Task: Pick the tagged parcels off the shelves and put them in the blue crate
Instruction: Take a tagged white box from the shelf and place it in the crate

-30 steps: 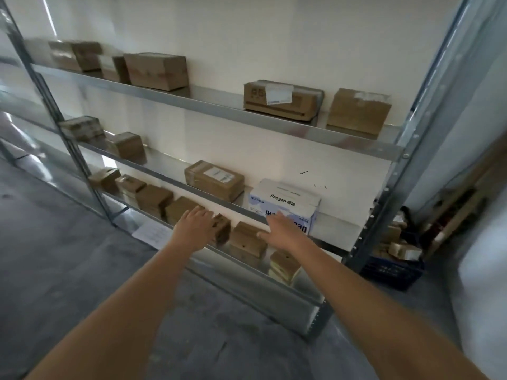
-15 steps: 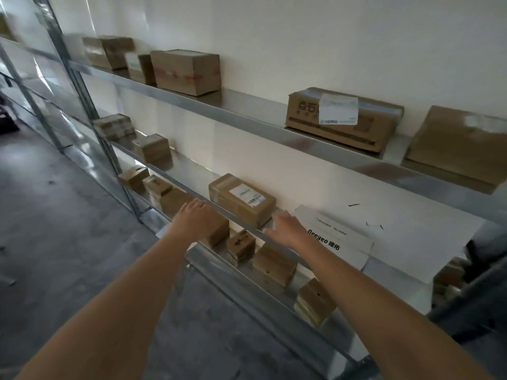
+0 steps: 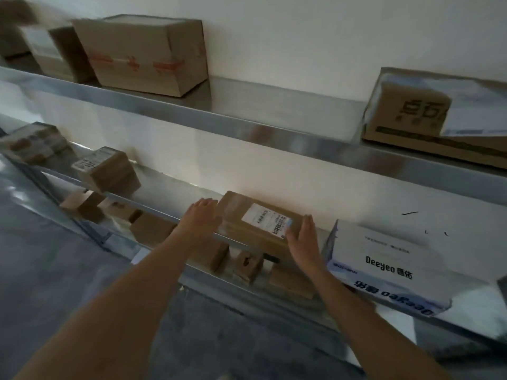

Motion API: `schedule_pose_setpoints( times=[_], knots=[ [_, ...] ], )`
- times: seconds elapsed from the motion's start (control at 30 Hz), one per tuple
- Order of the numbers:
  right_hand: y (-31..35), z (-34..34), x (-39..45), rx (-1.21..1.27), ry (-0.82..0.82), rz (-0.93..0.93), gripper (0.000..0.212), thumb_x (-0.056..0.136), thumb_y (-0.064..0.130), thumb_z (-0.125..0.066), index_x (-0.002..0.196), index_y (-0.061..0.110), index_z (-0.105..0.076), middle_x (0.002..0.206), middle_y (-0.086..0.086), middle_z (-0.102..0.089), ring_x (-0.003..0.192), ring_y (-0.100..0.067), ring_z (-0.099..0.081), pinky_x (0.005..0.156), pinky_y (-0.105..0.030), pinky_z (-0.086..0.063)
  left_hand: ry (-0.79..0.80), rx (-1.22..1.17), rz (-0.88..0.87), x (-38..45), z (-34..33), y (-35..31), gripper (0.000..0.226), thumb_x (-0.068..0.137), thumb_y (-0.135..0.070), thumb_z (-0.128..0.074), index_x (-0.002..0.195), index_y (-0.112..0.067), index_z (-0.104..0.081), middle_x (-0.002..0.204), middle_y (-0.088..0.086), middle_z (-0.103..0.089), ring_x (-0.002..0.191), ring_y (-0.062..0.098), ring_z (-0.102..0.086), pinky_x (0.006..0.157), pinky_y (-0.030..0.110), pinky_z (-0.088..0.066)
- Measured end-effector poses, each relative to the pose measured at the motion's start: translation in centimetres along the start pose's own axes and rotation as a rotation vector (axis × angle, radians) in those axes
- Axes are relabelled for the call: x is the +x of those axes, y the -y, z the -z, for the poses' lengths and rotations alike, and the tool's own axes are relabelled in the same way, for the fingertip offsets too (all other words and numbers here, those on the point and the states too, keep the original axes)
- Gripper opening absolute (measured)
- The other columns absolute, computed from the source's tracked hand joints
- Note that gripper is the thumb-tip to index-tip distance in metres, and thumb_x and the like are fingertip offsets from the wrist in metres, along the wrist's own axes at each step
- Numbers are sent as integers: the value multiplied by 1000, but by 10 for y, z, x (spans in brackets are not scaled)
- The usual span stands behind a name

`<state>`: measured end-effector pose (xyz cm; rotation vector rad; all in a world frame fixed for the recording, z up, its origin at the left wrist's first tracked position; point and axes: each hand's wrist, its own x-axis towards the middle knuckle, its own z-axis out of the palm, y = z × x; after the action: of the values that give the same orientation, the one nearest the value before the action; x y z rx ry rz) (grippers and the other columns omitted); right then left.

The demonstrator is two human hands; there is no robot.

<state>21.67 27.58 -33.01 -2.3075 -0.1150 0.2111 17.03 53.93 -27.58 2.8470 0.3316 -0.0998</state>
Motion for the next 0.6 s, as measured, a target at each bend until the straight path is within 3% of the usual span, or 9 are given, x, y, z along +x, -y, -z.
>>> schedule_pose_setpoints(
  times=[0.1,0.17,0.3,0.37,0.43,0.5,0.57,0.6],
  knots=[
    [-2,-20,6,121,-97,-152,69,100,39,-44,153,5,-15,161,-11,-15,146,-25,-19,117,-36,-21,54,-149,63,27,-7,21,58,101,-34,-43,149,-5,-29,155,14,-32,141,29,-32,115,40,-26],
    [-4,-28,8,200,-145,-253,61,100,37,-46,148,6,-26,154,-13,-30,138,-27,-34,105,-31,-32,75,-283,137,38,-16,28,59,102,-35,-40,150,-4,-25,156,15,-28,143,31,-29,116,42,-25],
    [-6,-33,13,343,-139,-406,64,100,43,-41,153,13,-20,156,-10,-29,140,-29,-33,113,-43,-32,109,-552,290,58,-37,30,58,104,-36,-34,150,-4,-24,156,17,-27,142,34,-29,116,43,-23],
    [-6,-33,18,375,-146,-439,55,102,39,-39,150,14,-27,151,-11,-38,132,-28,-45,108,-44,-39,134,-690,352,68,-45,28,54,105,-36,-29,145,-2,-34,149,19,-38,136,33,-38,114,41,-28],
    [-4,-34,18,420,-121,-449,41,104,34,-35,140,15,-42,137,-13,-54,107,-21,-59,95,-40,-50,127,-829,390,76,-51,22,44,105,-32,-26,120,-2,-54,119,20,-56,112,28,-52,97,35,-39],
    [-1,-36,15,467,-130,-435,36,105,28,-33,134,14,-48,127,-13,-60,93,-14,-59,82,-29,-54,96,-949,399,78,-56,17,34,105,-25,-31,105,-6,-60,101,16,-59,99,29,-55,89,33,-44],
    [0,-37,7,492,-170,-374,35,106,24,-32,135,12,-48,124,-11,-61,88,-8,-59,70,-11,-50,67,-1025,379,72,-61,19,30,102,-14,-38,125,-6,-57,115,11,-60,106,26,-57,92,35,-50],
    [0,-38,1,516,-192,-324,36,106,22,-32,137,11,-46,124,-11,-61,90,-6,-61,70,-9,-51,43,-1052,358,64,-61,22,34,101,-9,-40,132,-8,-53,119,5,-58,107,21,-56,89,28,-51]
  ],
)
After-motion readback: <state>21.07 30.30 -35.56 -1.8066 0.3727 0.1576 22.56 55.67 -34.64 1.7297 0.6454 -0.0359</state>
